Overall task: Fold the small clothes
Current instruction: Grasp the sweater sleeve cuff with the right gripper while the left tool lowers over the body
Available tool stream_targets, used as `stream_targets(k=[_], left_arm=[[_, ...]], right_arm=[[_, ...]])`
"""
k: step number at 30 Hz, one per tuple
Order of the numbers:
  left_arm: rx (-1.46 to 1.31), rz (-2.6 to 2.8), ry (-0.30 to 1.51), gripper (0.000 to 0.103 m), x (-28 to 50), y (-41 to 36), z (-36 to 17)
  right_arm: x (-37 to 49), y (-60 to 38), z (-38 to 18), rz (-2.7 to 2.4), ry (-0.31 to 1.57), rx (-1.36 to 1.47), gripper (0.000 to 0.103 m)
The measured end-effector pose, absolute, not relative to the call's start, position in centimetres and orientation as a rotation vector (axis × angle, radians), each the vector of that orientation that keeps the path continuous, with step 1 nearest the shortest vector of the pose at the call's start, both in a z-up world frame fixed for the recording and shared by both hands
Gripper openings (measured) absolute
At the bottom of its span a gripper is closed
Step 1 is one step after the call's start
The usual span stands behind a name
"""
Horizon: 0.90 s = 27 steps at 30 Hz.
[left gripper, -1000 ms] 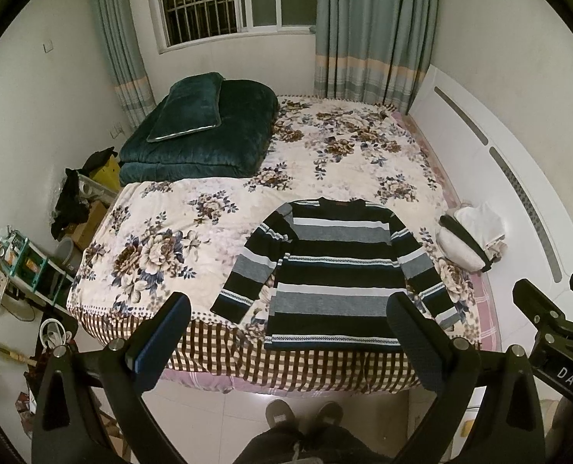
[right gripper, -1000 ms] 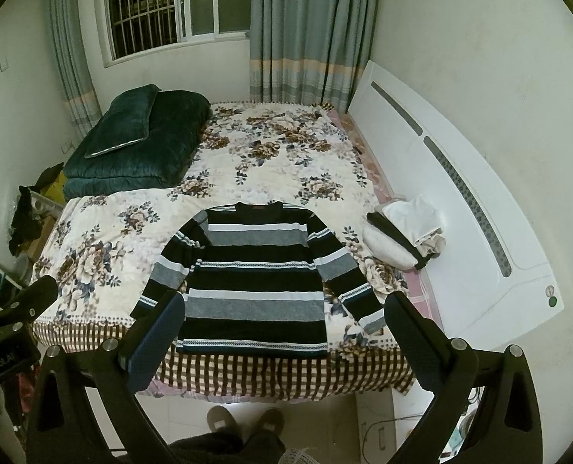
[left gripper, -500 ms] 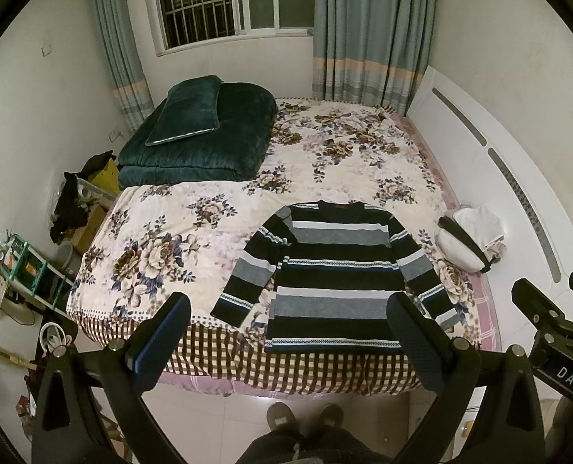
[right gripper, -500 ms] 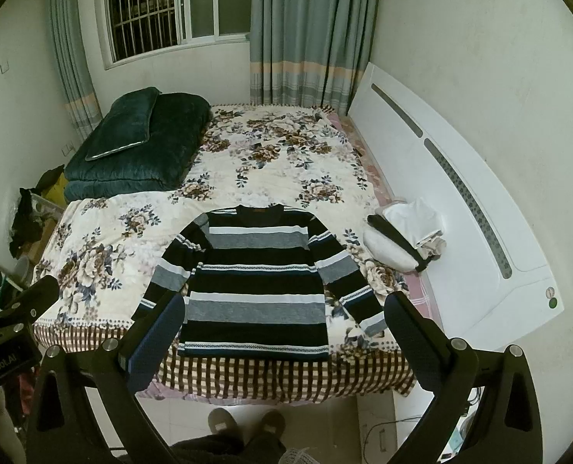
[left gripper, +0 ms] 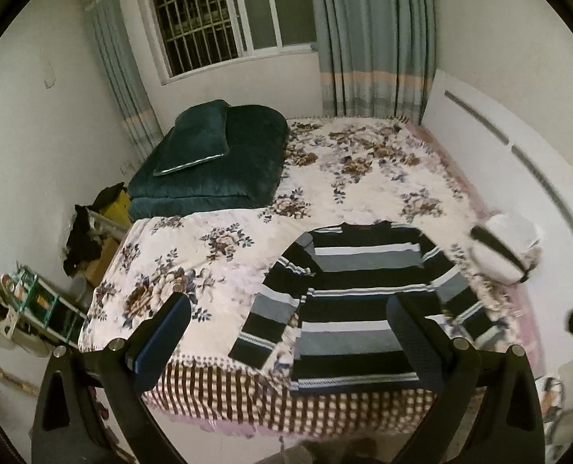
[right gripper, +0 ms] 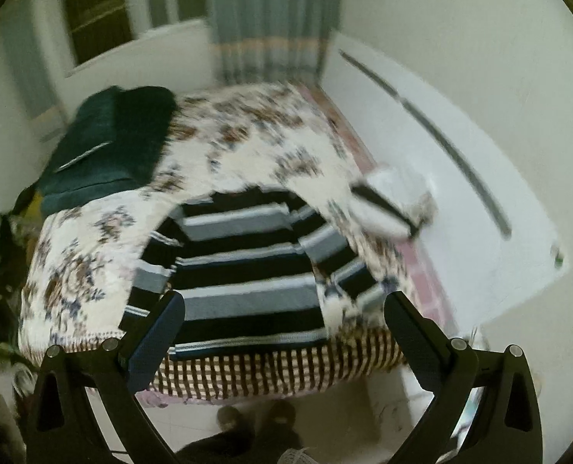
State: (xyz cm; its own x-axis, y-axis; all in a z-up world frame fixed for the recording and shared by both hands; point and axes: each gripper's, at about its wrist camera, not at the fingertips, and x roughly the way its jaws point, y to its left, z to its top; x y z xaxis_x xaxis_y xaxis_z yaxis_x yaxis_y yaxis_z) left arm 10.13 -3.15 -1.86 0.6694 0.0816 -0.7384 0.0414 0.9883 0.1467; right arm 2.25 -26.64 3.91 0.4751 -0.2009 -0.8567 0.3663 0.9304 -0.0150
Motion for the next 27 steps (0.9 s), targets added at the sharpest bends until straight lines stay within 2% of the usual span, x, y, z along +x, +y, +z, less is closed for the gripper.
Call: stream_targets(k=[5, 13, 17, 21, 24, 26, 27], left_arm=[[0.195, 0.061, 0.953, 0.103, 15.6, -5.0, -11.3], [0.267, 0.156, 1.141, 0.103, 22.4, -8.6, -27.4], [0.288, 0.202, 1.226, 0.103, 25.1, -9.1, -34.8], [0.295, 0.256, 1.298, 0.103, 27.5, -9.2, -41.6], [0.265, 0.287, 1.341, 0.103, 28.9, -9.1, -45.4], [0.258, 0.298, 1.361, 0.103, 29.6, -9.0, -47.6], [0.252, 0.296, 1.367, 0.103, 29.9, -8.8, -48.5]], right_arm=[[3.7, -35.8, -7.2, -0.519, 1.105, 0.362, 0.103], [4.1, -55.0, -30.5, -0.744, 1.215, 0.795, 0.103], [5.6, -61.9, -41.6, -0.816, 1.234, 0.937, 0.103], [7.4, -65.6, -50.2, -0.869, 1.259, 1.035, 0.101], [8.4, -67.1, -56.0, -0.892, 1.250, 1.156, 0.094], [8.9, -67.5, -58.6, -0.884, 1.224, 1.223, 0.079], [9.1, -67.4, -59.3, -0.887, 1.204, 1.238, 0.075]])
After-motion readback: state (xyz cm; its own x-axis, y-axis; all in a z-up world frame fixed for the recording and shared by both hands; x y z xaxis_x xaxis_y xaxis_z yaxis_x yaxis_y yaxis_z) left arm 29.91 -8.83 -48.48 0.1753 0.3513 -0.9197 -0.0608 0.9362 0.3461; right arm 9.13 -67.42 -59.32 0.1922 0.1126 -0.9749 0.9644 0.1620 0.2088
